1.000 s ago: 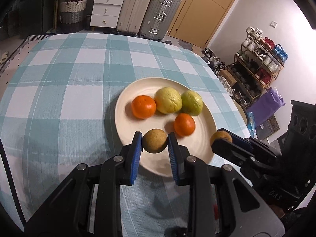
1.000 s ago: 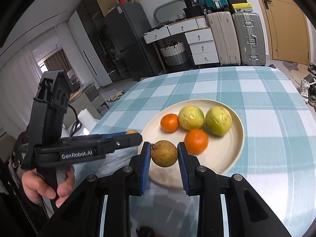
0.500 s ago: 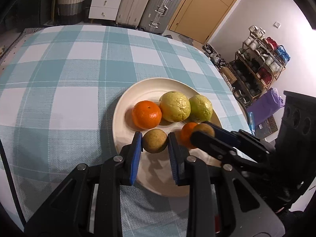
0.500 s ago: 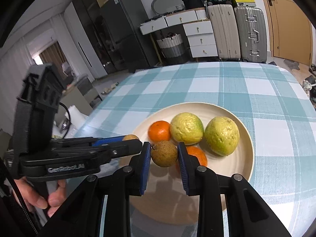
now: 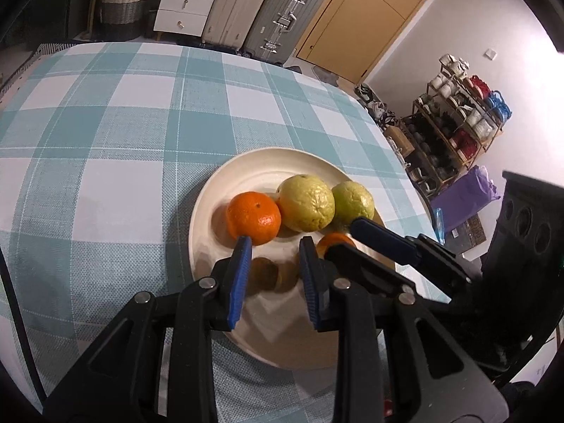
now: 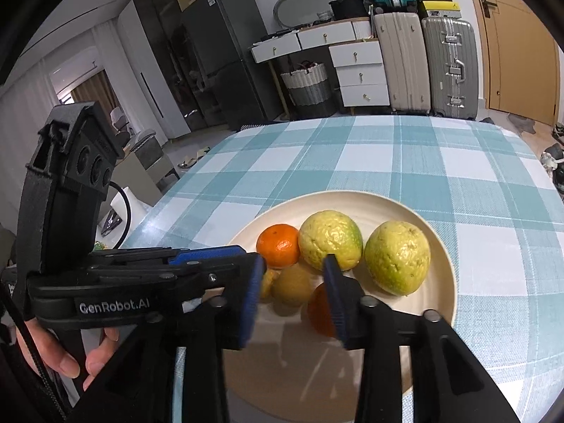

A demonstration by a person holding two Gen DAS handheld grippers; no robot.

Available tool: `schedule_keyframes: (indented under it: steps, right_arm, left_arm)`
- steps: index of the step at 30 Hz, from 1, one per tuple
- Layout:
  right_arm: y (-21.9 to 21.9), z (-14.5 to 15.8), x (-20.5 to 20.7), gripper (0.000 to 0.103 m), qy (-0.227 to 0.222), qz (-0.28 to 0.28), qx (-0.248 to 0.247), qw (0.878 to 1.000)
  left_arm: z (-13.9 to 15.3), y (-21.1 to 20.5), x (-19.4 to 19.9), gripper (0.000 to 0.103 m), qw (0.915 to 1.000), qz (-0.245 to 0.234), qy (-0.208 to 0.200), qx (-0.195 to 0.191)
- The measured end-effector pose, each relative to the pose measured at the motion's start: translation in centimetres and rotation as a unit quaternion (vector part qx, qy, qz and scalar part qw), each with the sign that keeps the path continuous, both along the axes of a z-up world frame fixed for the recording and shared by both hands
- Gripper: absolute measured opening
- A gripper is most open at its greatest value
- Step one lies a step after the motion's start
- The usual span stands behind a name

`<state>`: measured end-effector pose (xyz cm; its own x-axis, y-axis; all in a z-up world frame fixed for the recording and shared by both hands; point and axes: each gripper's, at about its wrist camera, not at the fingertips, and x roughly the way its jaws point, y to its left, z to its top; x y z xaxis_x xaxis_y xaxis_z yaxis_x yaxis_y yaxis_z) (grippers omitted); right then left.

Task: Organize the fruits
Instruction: 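Withdraw both tools from the plate toward the tomatoes and plums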

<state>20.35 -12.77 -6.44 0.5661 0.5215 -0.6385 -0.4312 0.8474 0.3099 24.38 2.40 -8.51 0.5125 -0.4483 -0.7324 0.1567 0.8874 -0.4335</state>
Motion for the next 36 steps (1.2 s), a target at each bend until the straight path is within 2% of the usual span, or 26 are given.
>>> schedule_keyframes:
  steps: [13, 21, 25, 30, 32, 34, 36]
  right_arm:
    - [-2.5, 3.1, -3.2, 0.051, -0.041, -0.028, 0.014, 0.999]
    - [-4.2, 4.5, -6.1, 0.051, -0.066, -0.041, 0.015, 0.997]
    - [-4.7, 5.1, -7.4, 0.051, -0.070, -0.045, 0.019, 0.996]
    - [-5.1, 6.0, -9.0, 0.052, -0.082, -0.051, 0.023, 0.995]
    - [-5.2, 6.3, -9.7, 0.059, -0.089, -0.052, 0.025, 0.994]
    - [-5.4, 6.6, -10.4, 0.065, -0.097, -0.054, 0.030, 0.993]
    - [-5.4, 6.9, -11.2, 0.068, -0.107, -0.053, 0.034, 0.992]
  left_arm:
    - [2.5, 0.9, -2.8, 0.024, 0.9996, 0.012, -0.024, 0.008]
    - [4.8, 0.8, -6.6, 0.026, 0.9971, 0.018, -0.055, 0.049]
    - [5.5, 0.6, -8.2, 0.038, 0.9965, 0.018, -0.063, 0.051]
    - [6.0, -0.2, -10.4, 0.040, 0.9953, 0.013, -0.072, 0.063]
    - [6.2, -0.6, -11.1, 0.046, 0.9947, 0.010, -0.076, 0.070]
    - [6.3, -0.8, -11.8, 0.057, 0.9937, 0.011, -0.079, 0.079]
    - [6.4, -1.0, -12.4, 0.058, 0.9927, 0.012, -0.083, 0.086]
